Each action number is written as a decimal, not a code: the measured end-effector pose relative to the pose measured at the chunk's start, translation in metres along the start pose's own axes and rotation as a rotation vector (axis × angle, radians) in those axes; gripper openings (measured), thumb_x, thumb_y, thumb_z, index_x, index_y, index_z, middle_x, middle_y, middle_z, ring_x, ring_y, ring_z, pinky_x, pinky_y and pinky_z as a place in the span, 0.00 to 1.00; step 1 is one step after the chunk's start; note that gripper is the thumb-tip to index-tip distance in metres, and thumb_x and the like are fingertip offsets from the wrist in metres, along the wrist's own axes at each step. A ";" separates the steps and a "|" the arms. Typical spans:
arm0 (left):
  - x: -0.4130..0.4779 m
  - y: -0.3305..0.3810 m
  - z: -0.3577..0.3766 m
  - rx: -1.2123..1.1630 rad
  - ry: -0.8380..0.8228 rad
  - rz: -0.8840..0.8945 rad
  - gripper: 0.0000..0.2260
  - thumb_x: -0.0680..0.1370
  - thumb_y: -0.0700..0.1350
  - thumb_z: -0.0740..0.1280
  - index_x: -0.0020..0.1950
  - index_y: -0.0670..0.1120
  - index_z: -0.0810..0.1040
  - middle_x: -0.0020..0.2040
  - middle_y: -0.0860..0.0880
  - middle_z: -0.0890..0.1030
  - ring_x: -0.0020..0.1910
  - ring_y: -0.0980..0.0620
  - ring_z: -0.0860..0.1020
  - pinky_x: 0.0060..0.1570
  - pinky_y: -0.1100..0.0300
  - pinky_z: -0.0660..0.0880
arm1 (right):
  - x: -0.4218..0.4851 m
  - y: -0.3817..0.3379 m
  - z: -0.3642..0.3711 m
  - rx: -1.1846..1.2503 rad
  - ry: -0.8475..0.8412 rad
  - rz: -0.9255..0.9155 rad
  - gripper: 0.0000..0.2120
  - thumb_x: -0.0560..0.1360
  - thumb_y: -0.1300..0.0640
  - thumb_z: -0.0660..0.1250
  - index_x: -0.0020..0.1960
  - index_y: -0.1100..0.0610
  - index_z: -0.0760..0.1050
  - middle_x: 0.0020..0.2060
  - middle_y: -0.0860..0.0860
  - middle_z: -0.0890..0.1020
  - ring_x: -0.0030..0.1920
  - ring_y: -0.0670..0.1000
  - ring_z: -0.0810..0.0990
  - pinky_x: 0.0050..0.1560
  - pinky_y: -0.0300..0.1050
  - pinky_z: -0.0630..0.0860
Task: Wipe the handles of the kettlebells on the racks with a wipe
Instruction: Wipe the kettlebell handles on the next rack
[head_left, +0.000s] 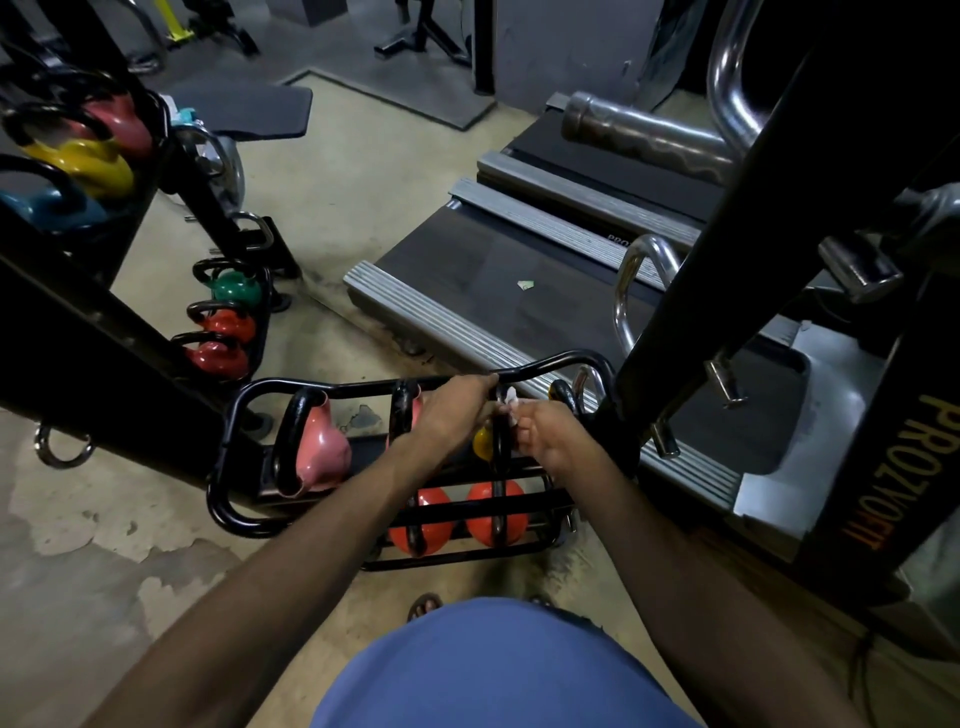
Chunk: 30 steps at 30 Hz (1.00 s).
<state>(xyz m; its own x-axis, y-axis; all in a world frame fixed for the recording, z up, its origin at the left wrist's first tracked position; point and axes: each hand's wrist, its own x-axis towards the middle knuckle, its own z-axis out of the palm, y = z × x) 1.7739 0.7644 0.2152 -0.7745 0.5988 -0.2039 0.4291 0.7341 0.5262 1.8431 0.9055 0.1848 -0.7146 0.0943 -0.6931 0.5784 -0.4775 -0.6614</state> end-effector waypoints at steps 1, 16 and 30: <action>-0.007 0.002 0.006 0.014 0.028 -0.016 0.19 0.77 0.51 0.70 0.67 0.47 0.76 0.56 0.44 0.83 0.58 0.43 0.80 0.52 0.51 0.77 | 0.002 -0.002 0.003 0.038 0.003 0.035 0.12 0.83 0.59 0.59 0.43 0.56 0.76 0.34 0.51 0.78 0.33 0.50 0.74 0.41 0.47 0.75; -0.068 0.004 0.058 0.380 0.315 0.111 0.28 0.77 0.46 0.68 0.76 0.44 0.68 0.74 0.45 0.72 0.66 0.47 0.76 0.72 0.52 0.67 | 0.026 -0.011 0.027 -0.541 0.422 -0.480 0.03 0.70 0.57 0.74 0.38 0.54 0.81 0.35 0.49 0.85 0.39 0.54 0.84 0.41 0.52 0.82; -0.068 0.021 0.049 0.445 0.259 0.062 0.08 0.75 0.43 0.71 0.53 0.46 0.83 0.48 0.46 0.85 0.49 0.47 0.83 0.60 0.55 0.75 | 0.018 -0.066 0.067 -1.989 -0.328 -0.542 0.07 0.72 0.60 0.67 0.46 0.53 0.82 0.42 0.51 0.85 0.44 0.55 0.82 0.47 0.52 0.81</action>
<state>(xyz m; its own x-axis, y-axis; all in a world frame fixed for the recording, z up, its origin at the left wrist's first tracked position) 1.8589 0.7547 0.1995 -0.8069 0.5879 0.0575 0.5903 0.7987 0.1169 1.7659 0.8802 0.2353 -0.8167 -0.3596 -0.4512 -0.2836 0.9312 -0.2290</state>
